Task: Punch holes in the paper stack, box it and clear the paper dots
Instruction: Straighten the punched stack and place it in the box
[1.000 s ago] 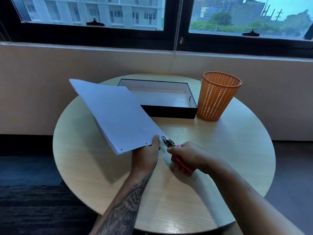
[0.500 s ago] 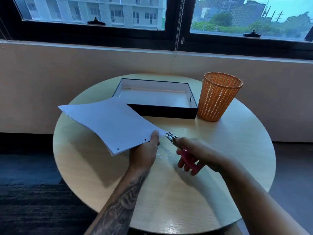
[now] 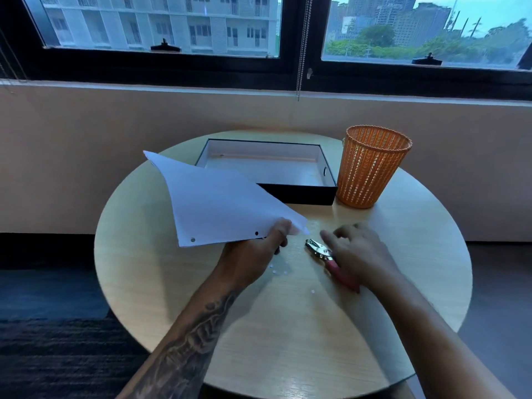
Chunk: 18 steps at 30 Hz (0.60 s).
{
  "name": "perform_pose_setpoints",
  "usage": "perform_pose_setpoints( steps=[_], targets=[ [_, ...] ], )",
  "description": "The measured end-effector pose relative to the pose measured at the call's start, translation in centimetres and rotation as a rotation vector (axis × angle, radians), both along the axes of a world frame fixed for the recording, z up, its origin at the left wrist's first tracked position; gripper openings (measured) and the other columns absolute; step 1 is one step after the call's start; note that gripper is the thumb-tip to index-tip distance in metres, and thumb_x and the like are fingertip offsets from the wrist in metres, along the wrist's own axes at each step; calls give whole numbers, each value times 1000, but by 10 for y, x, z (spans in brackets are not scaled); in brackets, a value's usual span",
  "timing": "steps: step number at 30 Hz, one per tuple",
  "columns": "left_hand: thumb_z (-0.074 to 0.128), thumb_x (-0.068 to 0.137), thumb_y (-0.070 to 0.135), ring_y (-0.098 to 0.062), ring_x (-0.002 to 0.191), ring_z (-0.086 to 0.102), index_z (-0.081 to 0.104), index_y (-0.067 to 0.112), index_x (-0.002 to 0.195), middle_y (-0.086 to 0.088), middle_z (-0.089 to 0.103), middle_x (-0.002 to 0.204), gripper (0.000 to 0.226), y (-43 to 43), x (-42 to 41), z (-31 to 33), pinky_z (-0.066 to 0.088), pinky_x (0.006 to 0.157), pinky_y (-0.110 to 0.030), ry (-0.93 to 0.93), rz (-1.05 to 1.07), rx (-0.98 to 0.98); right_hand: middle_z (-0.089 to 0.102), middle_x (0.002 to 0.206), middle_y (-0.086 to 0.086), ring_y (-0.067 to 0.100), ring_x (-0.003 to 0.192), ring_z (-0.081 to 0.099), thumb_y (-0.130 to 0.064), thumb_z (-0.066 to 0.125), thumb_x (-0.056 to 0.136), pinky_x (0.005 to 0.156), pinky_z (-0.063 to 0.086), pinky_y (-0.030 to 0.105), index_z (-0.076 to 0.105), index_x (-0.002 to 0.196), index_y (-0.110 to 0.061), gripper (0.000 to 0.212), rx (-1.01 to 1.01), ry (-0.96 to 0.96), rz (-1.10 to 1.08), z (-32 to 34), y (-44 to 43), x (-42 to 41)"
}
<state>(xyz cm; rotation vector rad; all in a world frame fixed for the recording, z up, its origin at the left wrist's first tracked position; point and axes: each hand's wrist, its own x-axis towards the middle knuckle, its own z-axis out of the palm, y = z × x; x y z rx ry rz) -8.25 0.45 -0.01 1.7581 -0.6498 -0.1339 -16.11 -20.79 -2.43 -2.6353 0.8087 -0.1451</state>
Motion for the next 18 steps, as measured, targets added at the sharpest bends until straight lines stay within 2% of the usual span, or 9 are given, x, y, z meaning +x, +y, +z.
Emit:
perform_pose_setpoints(
  steps=[2, 3, 6, 7, 10, 12, 14, 16, 18],
  targets=[
    [62, 96, 37, -11, 62, 63, 66, 23, 70, 7, 68, 68, 30, -2, -4, 3, 50, 67, -26, -18, -76, 54, 72, 111, 8, 27, 101, 63, -76, 35, 88, 88, 48, 41, 71, 104, -16, 72, 396, -265, -34, 12, 1, 10],
    [61, 96, 39, -10, 63, 64, 67, 24, 72, 9, 68, 69, 29, -3, -6, 5, 50, 68, -25, -40, -119, 95, 74, 107, 11, 26, 94, 65, -72, 35, 94, 83, 47, 40, 73, 101, -11, 72, 626, -293, -33, 20, 3, 15],
    [61, 96, 43, -2, 67, 65, 68, 30, 77, 18, 69, 71, 24, -6, -10, 6, 49, 70, -16, -61, -245, 232, 74, 107, 24, 34, 92, 68, -72, 37, 94, 86, 48, 41, 73, 113, 1, 84, 1338, -139, 83, 37, 11, 25],
    [62, 94, 46, 2, 71, 65, 69, 31, 80, 20, 69, 74, 22, -7, -11, 5, 48, 73, -13, -29, -268, 262, 73, 106, 25, 34, 91, 68, -70, 40, 94, 85, 51, 40, 70, 119, 3, 83, 1473, -99, 139, 40, 13, 27],
    [73, 84, 52, 14, 92, 62, 70, 39, 93, 25, 71, 93, 16, -4, -12, -5, 43, 87, -3, 189, -252, 234, 68, 115, 21, 36, 98, 66, -44, 57, 98, 88, 53, 47, 58, 133, -2, 55, 1562, -178, 166, 43, 19, 31],
    [75, 82, 53, -1, 113, 63, 71, 33, 95, 13, 73, 108, 24, -3, -8, -11, 46, 101, -15, 290, -233, 212, 68, 115, 19, 35, 101, 65, -19, 58, 98, 90, 53, 48, 58, 127, -4, 33, 1590, -345, 111, 43, 20, 35],
    [69, 88, 52, -8, 119, 61, 69, 25, 97, 4, 72, 111, 29, -1, -5, -8, 41, 106, -15, 161, -299, 300, 71, 108, 15, 29, 96, 70, -3, 56, 95, 88, 59, 41, 60, 118, -6, 23, 1602, -538, 105, 45, 17, 38],
    [65, 93, 46, 3, 119, 54, 68, 29, 117, 14, 67, 121, 30, 6, 0, -1, 31, 102, -4, 21, -383, 434, 75, 92, 10, 20, 78, 74, 5, 53, 94, 73, 63, 31, 62, 103, -8, 19, 1596, -671, 111, 48, 11, 41],
    [69, 93, 30, 11, 109, 54, 67, 29, 122, 17, 65, 117, 29, 16, 14, 0, 35, 93, -1, -25, -393, 458, 75, 81, 6, 15, 68, 74, 7, 51, 95, 63, 61, 27, 61, 96, -12, 21, 1559, -768, 74, 56, 4, 40]
  ],
)
